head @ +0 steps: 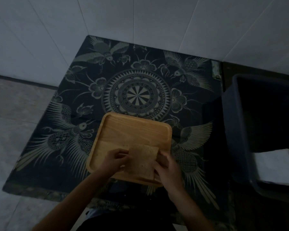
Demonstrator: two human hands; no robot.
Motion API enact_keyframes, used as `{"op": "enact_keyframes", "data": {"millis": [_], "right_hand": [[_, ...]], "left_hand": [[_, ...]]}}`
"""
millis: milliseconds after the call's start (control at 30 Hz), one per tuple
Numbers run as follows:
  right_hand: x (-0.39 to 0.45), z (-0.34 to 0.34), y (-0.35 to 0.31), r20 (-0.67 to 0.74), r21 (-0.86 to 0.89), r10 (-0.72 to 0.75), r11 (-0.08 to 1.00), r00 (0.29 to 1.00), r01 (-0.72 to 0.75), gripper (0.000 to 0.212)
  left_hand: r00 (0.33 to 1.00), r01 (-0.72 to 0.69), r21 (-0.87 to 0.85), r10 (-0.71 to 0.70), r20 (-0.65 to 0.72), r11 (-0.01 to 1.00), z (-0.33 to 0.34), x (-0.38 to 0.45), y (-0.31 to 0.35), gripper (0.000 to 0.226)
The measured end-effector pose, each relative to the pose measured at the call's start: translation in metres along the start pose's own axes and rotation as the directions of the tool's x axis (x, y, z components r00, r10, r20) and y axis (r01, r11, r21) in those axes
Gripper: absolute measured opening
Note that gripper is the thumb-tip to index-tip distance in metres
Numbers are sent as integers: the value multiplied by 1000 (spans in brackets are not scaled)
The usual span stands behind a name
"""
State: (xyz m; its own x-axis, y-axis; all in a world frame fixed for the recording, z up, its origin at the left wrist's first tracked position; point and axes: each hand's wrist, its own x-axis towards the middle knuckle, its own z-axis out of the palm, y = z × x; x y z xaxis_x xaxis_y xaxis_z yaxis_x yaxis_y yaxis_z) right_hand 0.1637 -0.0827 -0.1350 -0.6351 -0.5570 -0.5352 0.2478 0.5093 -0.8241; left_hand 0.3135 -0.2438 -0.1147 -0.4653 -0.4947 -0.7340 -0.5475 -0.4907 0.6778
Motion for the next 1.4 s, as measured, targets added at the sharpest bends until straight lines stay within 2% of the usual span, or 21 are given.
{"op": "enact_keyframes", "data": {"millis": [100, 233, 600, 833, 967, 1100, 1300, 1400], "right_hand": [[-2, 22, -9, 8, 46, 44, 998, 999, -45, 37], [-1, 54, -20, 2, -33, 31, 999, 1000, -31, 35], [11, 128, -28, 14, -79, 112, 991, 994, -110, 42], [13, 143, -16, 0, -118, 166, 979, 986, -164, 42], [14, 146, -10, -5, -140, 177, 974, 984, -176, 38], [17, 149, -4, -29, -194, 166, 966, 986, -169, 33], [22, 151, 7, -33, -320, 120, 939, 992, -124, 36], [23, 153, 11, -42, -351, 73, 933, 996, -83, 37]], "left_hand": [[999, 0, -2, 0, 36, 1000, -25, 3, 1, 14], [1000, -2, 32, 1, 22, 999, -62, 10, -1, 13], [991, -98, 303, 119, -52, 948, -125, 26, -13, 17], [985, -149, 383, 170, -24, 912, -139, 29, -21, 28], [985, -139, 394, 168, -40, 909, -142, 33, -28, 19], [982, -123, 441, 172, -75, 889, -143, 36, -32, 25], [957, -184, 578, 278, -77, 795, -144, 36, -33, 26], [951, -187, 594, 295, -89, 782, -143, 36, -34, 25]]}}
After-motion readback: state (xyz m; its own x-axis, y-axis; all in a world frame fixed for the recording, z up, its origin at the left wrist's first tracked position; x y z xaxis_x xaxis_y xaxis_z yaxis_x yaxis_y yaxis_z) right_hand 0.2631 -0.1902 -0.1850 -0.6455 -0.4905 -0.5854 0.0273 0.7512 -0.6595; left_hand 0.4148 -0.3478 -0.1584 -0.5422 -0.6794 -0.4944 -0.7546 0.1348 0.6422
